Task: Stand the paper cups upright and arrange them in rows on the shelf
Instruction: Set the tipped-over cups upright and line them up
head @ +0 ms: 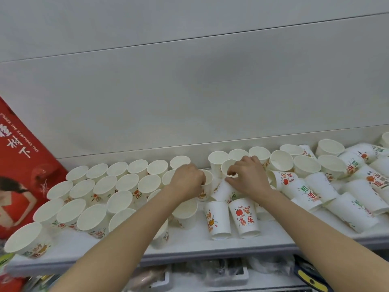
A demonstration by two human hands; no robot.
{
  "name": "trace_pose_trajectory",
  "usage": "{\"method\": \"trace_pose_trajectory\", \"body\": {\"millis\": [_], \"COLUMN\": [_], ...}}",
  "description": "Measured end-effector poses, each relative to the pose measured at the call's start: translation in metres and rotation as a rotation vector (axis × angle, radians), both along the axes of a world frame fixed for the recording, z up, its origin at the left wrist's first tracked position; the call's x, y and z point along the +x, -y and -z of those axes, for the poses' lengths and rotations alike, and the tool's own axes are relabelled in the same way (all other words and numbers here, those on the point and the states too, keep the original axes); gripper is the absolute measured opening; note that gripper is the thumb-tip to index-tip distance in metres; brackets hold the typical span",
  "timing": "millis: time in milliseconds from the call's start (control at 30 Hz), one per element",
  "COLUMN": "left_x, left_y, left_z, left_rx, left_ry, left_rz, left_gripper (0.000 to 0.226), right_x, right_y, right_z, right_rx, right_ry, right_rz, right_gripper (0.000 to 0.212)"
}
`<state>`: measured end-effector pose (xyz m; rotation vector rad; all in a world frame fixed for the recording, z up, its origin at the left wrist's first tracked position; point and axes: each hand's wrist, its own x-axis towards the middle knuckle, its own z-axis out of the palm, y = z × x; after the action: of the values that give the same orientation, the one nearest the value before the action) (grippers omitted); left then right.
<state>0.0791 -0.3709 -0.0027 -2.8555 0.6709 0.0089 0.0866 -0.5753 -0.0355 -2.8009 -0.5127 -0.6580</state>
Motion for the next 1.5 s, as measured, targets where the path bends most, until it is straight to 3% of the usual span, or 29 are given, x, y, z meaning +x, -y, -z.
{"method": "trace_pose_trajectory", "body": {"millis": [67, 167, 300, 467, 600, 733, 833, 967, 1067, 1167, 1267, 1400, 1500], "left_x": [-0.004, 0.003, 0.039, 0.056, 0.058, 0.058, 0.056, 0.041, 0.032, 0.033, 0.034, 0.037, 0.038], "left_y": [-0.008, -0.008, 0.017, 0.052, 0.046, 0.031, 0.032, 0.043, 0.047, 0.048, 0.050, 0.058, 0.068], "left_z": [-0.005, -0.020, -0.032, -0.008, 0.001, 0.000, -0.009, -0.018, -0.017, -0.011, -0.007, -0.007, -0.005], "left_rx": [-0.003, -0.187, -0.403, -0.109, -0.020, -0.025, -0.199, -0.404, -0.211, -0.076, -0.044, -0.017, -0.006], "left_ry": [-0.120, -0.246, 0.003, 0.038, 0.128, 0.094, 0.020, -0.004, -0.065, -0.042, 0.058, 0.160, 0.151], "left_rz": [-0.004, -0.067, -0.075, -0.024, -0.055, -0.160, -0.199, -0.018, 0.070, 0.085, 0.096, 0.057, 0.003], "left_gripper": [0.019, 0.039, 0.015, 0.018, 0.019, 0.020, 0.015, 0.037, 0.049, 0.034, 0.018, 0.018, 0.019], "right_x": [0.000, 0.000, -0.003, -0.007, -0.003, 0.000, 0.004, 0.010, 0.028, 0.049, 0.059, 0.061, 0.061], "right_y": [0.001, 0.000, -0.004, -0.003, 0.009, 0.014, 0.015, 0.027, 0.052, 0.070, 0.070, 0.061, 0.056], "right_z": [0.002, 0.004, 0.006, 0.007, 0.008, 0.008, 0.006, 0.000, -0.005, -0.006, -0.006, -0.009, -0.010], "right_rx": [-0.017, -0.036, -0.022, 0.029, 0.055, 0.072, 0.079, 0.124, 0.129, 0.011, -0.066, -0.106, -0.112], "right_ry": [0.003, 0.013, 0.031, 0.034, 0.012, -0.007, -0.044, -0.083, 0.030, -0.007, -0.016, -0.025, -0.072], "right_rz": [0.000, 0.007, 0.038, 0.057, 0.003, -0.117, -0.212, -0.304, -0.218, -0.125, -0.155, -0.175, -0.153], "right_gripper": [0.013, 0.012, 0.009, 0.009, 0.009, 0.006, 0.007, 0.009, 0.009, 0.025, 0.023, 0.008, 0.014]}}
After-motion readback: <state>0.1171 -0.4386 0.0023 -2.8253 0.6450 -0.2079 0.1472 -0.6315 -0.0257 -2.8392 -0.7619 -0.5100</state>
